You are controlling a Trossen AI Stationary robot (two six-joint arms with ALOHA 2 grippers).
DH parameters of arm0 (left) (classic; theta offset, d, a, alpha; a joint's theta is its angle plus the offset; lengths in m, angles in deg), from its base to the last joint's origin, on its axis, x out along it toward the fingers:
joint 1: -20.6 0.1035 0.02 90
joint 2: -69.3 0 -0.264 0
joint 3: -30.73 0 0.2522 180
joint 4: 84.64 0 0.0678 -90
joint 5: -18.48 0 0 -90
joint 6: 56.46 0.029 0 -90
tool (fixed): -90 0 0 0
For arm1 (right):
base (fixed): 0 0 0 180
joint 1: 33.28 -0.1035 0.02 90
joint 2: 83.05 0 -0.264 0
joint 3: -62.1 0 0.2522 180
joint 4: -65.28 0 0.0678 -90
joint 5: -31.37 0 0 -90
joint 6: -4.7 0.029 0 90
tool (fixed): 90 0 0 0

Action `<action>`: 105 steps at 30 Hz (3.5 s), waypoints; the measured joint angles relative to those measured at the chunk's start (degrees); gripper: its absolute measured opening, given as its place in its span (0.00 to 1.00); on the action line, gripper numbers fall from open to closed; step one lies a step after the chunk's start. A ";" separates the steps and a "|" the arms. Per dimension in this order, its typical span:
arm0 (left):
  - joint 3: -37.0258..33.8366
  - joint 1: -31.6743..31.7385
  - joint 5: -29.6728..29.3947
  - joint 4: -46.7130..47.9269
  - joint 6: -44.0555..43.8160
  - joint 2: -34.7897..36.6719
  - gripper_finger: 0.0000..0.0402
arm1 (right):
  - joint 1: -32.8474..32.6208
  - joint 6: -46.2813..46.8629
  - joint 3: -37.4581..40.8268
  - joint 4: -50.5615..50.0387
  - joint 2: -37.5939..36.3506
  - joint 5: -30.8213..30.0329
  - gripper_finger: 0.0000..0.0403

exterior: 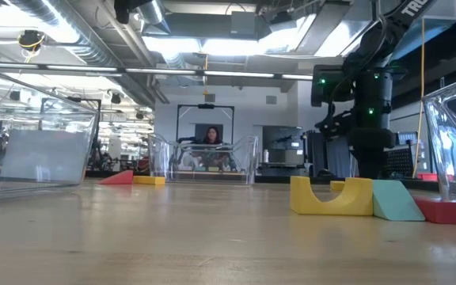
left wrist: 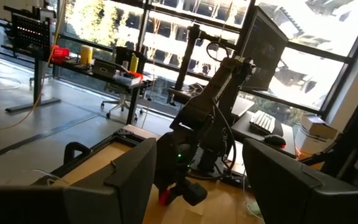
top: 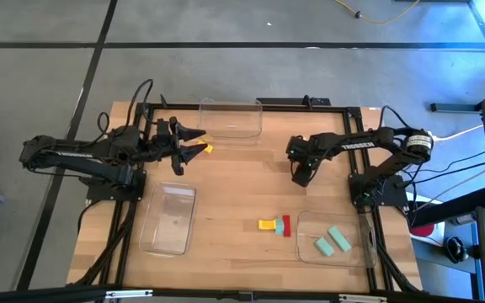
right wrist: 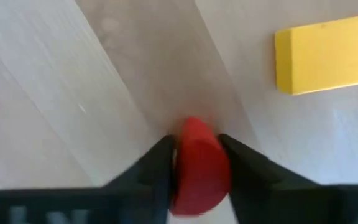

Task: Sort & place blocks by color
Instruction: Put the top right red block on the top transparent bin

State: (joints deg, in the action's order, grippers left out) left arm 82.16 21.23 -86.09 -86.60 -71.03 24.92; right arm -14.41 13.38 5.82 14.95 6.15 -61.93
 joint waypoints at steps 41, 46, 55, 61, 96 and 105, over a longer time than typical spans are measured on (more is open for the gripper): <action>0.00 0.00 3.58 1.11 -0.31 0.02 0.58 | -19.57 15.07 1.85 55.53 -26.34 0.77 0.22; 0.00 0.00 3.57 1.11 -0.37 0.02 0.58 | -19.58 15.28 1.83 54.31 -26.30 0.79 0.22; 0.04 0.46 5.00 0.74 -5.83 -2.29 0.58 | -19.58 15.20 1.66 54.94 -25.31 -1.05 0.22; 0.00 1.39 13.15 -4.04 -10.86 -12.43 0.58 | -18.97 12.33 -4.84 55.27 -18.79 -1.66 0.22; 3.87 -0.92 14.14 -28.44 -13.68 -32.56 0.58 | -20.15 16.15 -16.40 64.96 -1.19 4.79 0.22; 4.05 -0.21 16.95 -26.72 -11.73 -32.38 0.47 | -20.04 15.34 -16.36 63.00 -2.03 6.72 0.21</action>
State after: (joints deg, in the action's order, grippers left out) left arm 86.21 21.02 -69.15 -113.32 -82.76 -7.47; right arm -34.45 28.72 -10.54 77.95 4.12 -55.21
